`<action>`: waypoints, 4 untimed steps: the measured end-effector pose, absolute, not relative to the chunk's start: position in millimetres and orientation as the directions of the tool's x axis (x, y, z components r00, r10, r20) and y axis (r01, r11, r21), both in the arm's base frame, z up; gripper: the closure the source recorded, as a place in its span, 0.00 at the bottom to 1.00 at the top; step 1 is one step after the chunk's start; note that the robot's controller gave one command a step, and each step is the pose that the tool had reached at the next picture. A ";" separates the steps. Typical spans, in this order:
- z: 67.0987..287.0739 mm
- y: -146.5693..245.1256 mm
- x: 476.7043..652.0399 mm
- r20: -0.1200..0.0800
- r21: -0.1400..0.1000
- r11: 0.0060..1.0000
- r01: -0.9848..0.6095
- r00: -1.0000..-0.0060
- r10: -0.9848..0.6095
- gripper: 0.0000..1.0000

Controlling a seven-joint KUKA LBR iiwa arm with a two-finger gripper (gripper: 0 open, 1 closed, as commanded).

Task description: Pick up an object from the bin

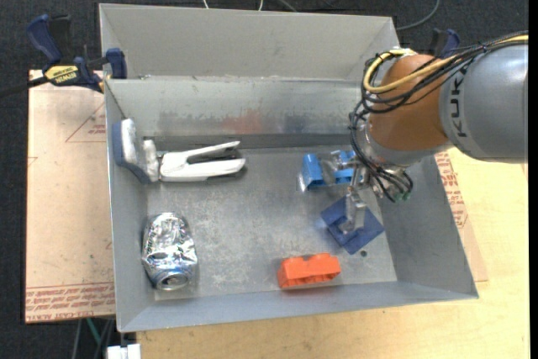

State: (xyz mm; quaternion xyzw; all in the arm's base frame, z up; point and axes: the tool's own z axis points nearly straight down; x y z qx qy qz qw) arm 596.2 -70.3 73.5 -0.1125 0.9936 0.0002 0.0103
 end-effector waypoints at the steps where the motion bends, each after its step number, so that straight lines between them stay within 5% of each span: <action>1: 78.5 -66.8 618.4 -0.041 -0.014 0.978 -0.208 -0.977 -0.208 1.00; 3: 77.7 -70.0 622.8 -0.048 -0.017 0.973 -0.231 -0.972 -0.232 1.00; 4: 95.1 -69.3 616.8 -0.039 -0.014 0.973 -0.231 -0.972 -0.232 1.00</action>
Offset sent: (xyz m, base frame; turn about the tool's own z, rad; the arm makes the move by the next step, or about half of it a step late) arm 0.0000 0.0000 0.0000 0.0000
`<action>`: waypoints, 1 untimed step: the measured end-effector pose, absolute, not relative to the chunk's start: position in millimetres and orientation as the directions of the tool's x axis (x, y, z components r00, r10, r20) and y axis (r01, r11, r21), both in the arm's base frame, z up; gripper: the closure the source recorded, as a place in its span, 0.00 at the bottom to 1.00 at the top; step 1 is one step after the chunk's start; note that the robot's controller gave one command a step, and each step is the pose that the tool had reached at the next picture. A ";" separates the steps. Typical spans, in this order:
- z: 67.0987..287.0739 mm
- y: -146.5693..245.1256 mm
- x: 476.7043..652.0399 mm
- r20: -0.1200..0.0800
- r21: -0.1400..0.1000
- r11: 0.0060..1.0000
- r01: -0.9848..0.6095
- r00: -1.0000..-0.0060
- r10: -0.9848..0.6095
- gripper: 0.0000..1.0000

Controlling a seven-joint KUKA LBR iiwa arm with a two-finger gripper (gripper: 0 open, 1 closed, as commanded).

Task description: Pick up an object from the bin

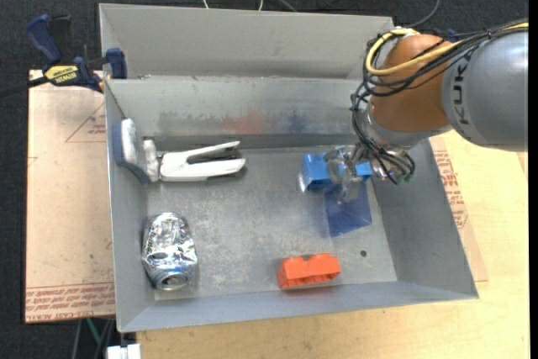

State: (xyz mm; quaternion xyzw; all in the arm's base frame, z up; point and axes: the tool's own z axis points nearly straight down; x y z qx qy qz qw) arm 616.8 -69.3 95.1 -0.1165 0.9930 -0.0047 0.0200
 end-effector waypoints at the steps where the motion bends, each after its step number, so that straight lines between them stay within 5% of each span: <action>1: 94.1 -136.4 621.2 -0.063 -0.040 0.936 -0.349 -0.934 -0.351 1.00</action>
Offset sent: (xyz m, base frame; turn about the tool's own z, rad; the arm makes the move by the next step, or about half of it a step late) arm 0.0018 -0.0075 -0.0202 -0.0008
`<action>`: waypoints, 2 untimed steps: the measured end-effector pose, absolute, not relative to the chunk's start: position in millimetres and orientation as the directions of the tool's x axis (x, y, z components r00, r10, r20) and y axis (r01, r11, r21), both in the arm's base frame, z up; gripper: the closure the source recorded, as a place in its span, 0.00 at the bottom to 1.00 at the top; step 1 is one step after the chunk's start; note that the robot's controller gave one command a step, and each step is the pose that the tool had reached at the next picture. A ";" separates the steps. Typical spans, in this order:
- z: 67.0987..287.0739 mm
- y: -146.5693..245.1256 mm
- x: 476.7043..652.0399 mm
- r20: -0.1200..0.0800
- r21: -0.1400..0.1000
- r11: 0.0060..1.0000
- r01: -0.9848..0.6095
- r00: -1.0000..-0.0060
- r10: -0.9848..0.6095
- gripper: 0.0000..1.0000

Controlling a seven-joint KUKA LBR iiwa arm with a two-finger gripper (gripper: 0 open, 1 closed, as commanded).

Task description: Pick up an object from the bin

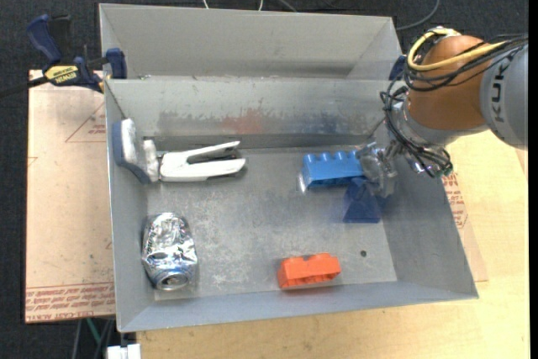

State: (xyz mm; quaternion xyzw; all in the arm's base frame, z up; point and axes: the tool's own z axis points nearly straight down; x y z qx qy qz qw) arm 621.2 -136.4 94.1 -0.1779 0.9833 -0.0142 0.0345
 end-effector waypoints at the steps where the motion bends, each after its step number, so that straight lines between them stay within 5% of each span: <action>1: 93.5 -128.6 622.5 -0.069 -0.032 0.935 -0.354 -0.932 -0.356 1.00; 2: 93.6 -127.8 622.4 -0.067 -0.033 0.933 -0.358 -0.931 -0.360 1.00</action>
Offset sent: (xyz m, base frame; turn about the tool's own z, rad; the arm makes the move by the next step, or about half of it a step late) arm -0.0120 0.0705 -0.0241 0.0113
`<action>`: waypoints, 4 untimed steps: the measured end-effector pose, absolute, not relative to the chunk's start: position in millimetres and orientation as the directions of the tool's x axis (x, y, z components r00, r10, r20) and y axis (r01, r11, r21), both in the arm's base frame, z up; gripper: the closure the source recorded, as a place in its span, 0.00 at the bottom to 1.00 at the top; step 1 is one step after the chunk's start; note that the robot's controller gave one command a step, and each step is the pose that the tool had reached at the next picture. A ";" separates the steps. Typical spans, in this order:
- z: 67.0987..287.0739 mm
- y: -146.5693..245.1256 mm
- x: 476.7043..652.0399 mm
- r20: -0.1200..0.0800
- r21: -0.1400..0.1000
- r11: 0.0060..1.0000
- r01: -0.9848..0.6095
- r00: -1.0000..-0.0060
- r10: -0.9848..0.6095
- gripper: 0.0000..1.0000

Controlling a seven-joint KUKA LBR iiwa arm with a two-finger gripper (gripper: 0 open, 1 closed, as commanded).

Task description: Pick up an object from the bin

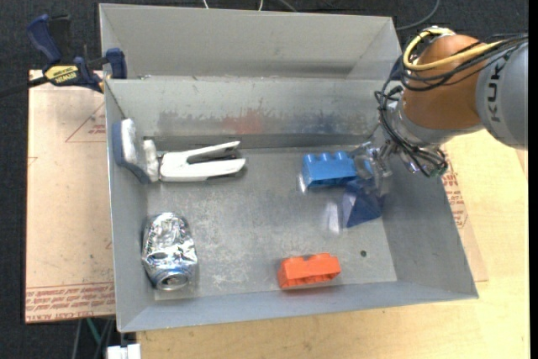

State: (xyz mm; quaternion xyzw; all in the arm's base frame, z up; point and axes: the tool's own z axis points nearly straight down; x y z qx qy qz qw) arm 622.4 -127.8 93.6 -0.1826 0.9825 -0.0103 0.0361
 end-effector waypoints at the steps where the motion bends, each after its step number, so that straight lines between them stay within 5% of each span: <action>1: 93.6 -127.8 622.4 -0.067 -0.033 0.933 -0.358 -0.931 -0.359 1.00; 4: 93.5 -127.8 622.3 -0.067 -0.033 0.933 -0.358 -0.931 -0.359 1.00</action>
Offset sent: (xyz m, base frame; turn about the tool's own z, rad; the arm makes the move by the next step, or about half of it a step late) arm 0.0120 0.0256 -0.0236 0.0057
